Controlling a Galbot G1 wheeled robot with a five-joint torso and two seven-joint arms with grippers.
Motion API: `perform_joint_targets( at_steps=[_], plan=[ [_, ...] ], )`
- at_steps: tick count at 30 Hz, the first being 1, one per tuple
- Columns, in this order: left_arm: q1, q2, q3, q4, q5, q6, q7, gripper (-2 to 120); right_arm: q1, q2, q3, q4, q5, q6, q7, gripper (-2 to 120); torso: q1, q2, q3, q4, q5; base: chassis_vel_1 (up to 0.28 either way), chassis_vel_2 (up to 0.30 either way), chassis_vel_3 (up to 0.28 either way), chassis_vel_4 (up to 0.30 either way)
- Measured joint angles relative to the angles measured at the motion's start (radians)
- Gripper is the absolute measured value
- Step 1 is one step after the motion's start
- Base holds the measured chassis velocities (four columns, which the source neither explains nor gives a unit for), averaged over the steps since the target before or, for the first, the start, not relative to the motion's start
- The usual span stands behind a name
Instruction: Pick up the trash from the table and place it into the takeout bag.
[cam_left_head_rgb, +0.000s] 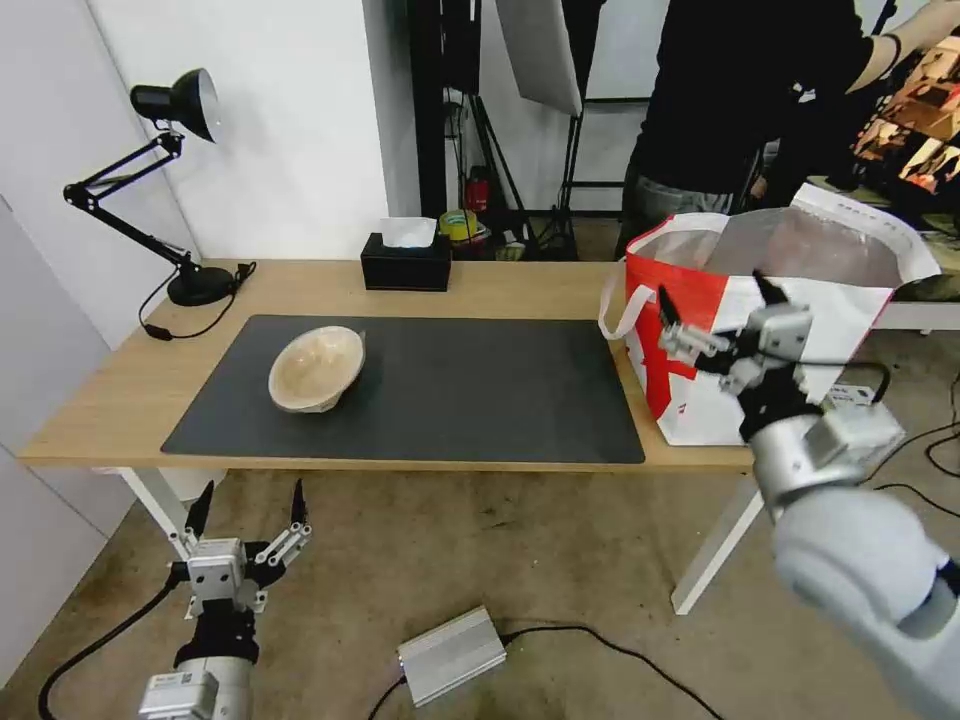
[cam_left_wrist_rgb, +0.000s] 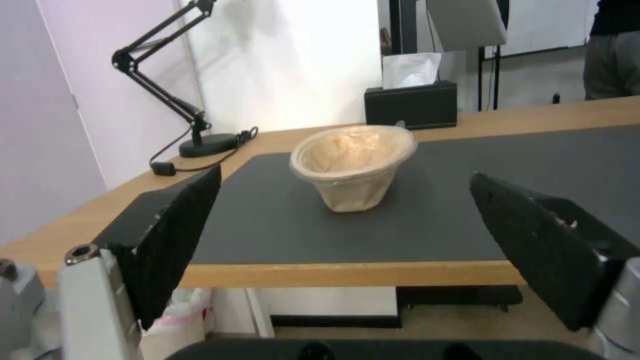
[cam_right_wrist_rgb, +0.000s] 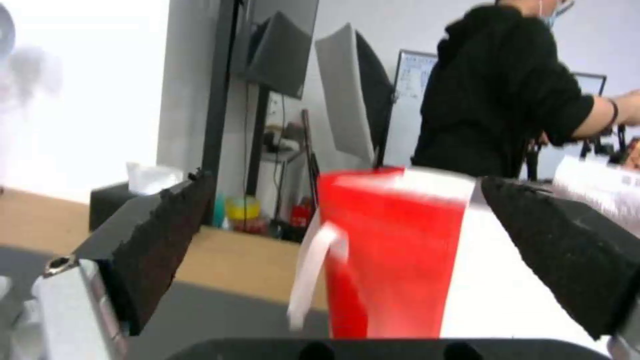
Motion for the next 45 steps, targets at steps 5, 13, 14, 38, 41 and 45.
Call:
perform_joint_targets(
  at_steps=[5, 13, 14, 38, 41, 45],
  plan=[
    [0.0, 0.0, 0.003, 0.003, 0.005, 0.0, 0.0, 100, -0.081, 0.065, -0.006, 0.0, -0.096, 0.025, 0.001, 100, 0.0, 0.0, 0.0, 0.0, 0.0, 0.0, 0.0, 0.0, 0.0],
    [0.001, 0.001, 0.004, 0.006, 0.007, 0.0, 0.0, 100, -0.162, 0.129, 0.007, -0.001, -0.192, 0.063, 0.0, 100, 0.0, 0.0, 0.0, 0.0001, 0.0, 0.0, 0.0, 0.0, 0.0],
    [0.001, 0.002, 0.004, 0.007, 0.007, 0.0, 0.0, 100, -0.175, 0.137, 0.01, -0.001, -0.202, 0.067, -0.001, 100, 0.0, 0.0, 0.0, 0.0, 0.0001, 0.0, 0.0, 0.0, 0.0],
    [0.0, 0.004, 0.003, 0.031, 0.006, -0.024, 0.0, 100, -0.278, 0.224, 0.034, -0.146, -0.268, 0.173, -0.058, 100, 0.0, 0.0, 0.0, 0.0001, 0.0001, 0.0, 0.0, 0.0, 0.0],
    [-0.001, 0.005, 0.004, 0.035, 0.005, -0.025, 0.0, 100, -0.295, 0.222, 0.061, -0.187, -0.271, 0.216, -0.138, 100, 0.0, 0.0, 0.0, 0.0, 0.0001, 0.0, 0.0, 0.0, 0.0],
    [-0.002, 0.006, 0.005, 0.038, 0.005, -0.027, 0.0, 100, -0.313, 0.221, 0.082, -0.234, -0.272, 0.261, -0.246, 100, 0.0, 0.0, 0.0, 0.0001, 0.0002, 0.0, 0.0, 0.0, 0.0]
  ],
)
